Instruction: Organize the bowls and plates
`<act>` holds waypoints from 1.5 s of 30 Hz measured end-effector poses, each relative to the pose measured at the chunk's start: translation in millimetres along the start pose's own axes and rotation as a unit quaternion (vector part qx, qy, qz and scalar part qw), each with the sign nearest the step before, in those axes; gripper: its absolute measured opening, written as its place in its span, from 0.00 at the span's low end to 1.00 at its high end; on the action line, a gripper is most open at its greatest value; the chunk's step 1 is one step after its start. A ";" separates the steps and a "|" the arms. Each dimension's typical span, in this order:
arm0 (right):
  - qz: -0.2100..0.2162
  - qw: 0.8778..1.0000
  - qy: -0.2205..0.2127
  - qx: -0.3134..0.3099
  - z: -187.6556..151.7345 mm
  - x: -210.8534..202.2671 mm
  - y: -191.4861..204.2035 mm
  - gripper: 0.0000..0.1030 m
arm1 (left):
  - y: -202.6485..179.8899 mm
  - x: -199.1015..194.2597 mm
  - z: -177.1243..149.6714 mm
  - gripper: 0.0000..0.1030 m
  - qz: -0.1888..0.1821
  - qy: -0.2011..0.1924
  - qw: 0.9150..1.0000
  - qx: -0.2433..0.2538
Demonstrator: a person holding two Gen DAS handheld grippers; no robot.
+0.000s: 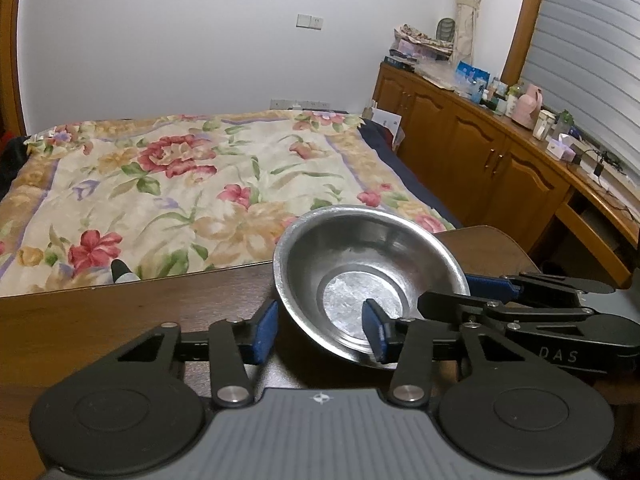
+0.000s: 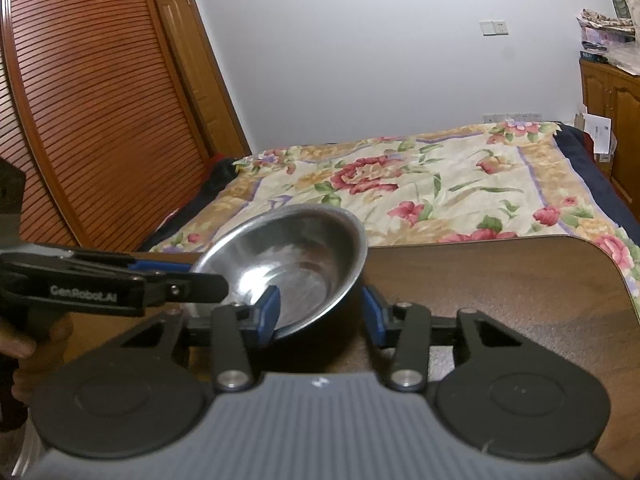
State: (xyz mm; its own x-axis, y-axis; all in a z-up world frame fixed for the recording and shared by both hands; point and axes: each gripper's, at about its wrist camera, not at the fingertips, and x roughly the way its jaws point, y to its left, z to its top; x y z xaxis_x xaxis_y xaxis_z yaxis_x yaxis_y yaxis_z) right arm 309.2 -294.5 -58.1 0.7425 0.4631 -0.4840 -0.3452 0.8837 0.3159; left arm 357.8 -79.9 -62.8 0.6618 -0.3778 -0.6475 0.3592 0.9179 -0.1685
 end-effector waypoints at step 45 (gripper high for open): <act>0.032 0.999 -0.026 -0.002 15.6 -26.8 16.5 0.27 | -8.5 -55.7 10.2 0.27 0.003 -0.035 0.999 0.032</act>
State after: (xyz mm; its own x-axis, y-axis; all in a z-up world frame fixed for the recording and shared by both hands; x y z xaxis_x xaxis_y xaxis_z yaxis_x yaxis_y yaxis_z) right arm 292.6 -293.3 -27.2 0.7474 0.5150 -0.4197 -0.3959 0.8526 0.3412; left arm 324.6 -67.9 -17.7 0.7076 -0.3829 -0.5939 0.3961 0.9109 -0.1153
